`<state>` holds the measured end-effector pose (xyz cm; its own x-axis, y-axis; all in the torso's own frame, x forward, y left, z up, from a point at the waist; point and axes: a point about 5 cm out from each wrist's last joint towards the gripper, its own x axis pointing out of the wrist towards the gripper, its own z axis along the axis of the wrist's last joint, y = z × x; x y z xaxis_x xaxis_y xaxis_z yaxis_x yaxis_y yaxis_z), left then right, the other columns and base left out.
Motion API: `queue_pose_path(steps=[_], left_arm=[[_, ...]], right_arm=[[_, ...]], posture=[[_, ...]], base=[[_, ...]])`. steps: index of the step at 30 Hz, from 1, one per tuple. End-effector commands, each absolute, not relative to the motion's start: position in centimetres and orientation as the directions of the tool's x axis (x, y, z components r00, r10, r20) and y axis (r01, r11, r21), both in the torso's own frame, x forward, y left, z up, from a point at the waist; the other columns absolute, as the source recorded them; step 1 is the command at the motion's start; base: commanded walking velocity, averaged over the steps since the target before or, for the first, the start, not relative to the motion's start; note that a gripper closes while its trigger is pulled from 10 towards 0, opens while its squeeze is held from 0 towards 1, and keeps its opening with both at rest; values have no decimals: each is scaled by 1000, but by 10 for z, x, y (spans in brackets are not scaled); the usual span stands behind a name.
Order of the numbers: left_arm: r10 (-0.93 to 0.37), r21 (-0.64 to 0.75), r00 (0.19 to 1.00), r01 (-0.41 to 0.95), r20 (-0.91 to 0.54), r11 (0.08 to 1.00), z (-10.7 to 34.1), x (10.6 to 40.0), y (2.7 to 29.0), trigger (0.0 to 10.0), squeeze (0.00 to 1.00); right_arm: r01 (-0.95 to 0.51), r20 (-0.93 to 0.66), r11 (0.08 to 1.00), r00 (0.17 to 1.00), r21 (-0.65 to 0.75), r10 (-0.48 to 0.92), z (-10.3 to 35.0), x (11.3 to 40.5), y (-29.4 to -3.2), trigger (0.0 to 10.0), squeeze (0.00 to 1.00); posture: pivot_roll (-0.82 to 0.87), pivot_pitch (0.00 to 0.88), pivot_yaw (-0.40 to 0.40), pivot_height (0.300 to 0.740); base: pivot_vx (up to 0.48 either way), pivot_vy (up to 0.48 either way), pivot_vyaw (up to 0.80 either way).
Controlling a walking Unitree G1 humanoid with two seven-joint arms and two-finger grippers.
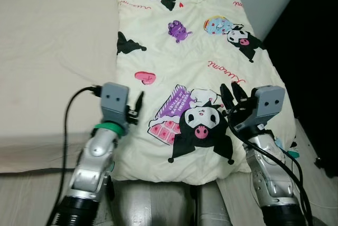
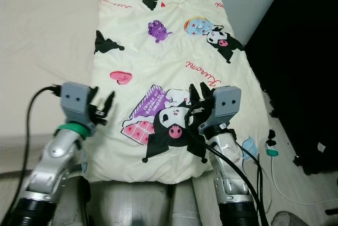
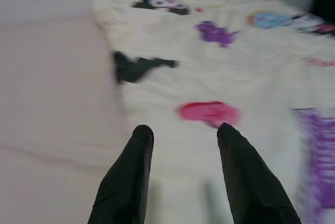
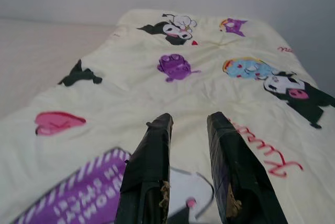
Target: Clean up the room
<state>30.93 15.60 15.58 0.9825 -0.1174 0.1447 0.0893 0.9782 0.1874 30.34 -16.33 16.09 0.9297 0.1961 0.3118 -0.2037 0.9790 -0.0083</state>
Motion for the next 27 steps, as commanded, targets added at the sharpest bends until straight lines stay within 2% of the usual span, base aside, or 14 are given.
queue_pose_path(steps=[1, 10, 18, 27], left_arm=[[-112, 214, 986, 84, 125, 973, 147, 307, 158, 10000, 0], [-106, 158, 984, 83, 141, 984, 152, 310, 156, 10000, 0], [-120, 165, 981, 95, 152, 982, 152, 313, 152, 10000, 0], [-123, 159, 983, 100, 139, 982, 148, 314, 150, 10000, 0]], right_arm=[[-213, 300, 977, 931, -15, 207, 156, 304, -161, 10000, 0], [-220, 311, 975, 925, -22, 216, 159, 310, -161, 10000, 0], [-211, 312, 977, 927, -23, 207, 157, 308, -164, 10000, 0], [-207, 309, 978, 929, -24, 204, 155, 309, -165, 10000, 0]], posture=[[35, 98, -51, 630], [34, 93, -52, 670], [25, 91, -47, 705], [23, 86, -47, 725]], base=[[0, 0, 0], [0, 0, 0], [0, 0, 0], [0, 0, 0]])
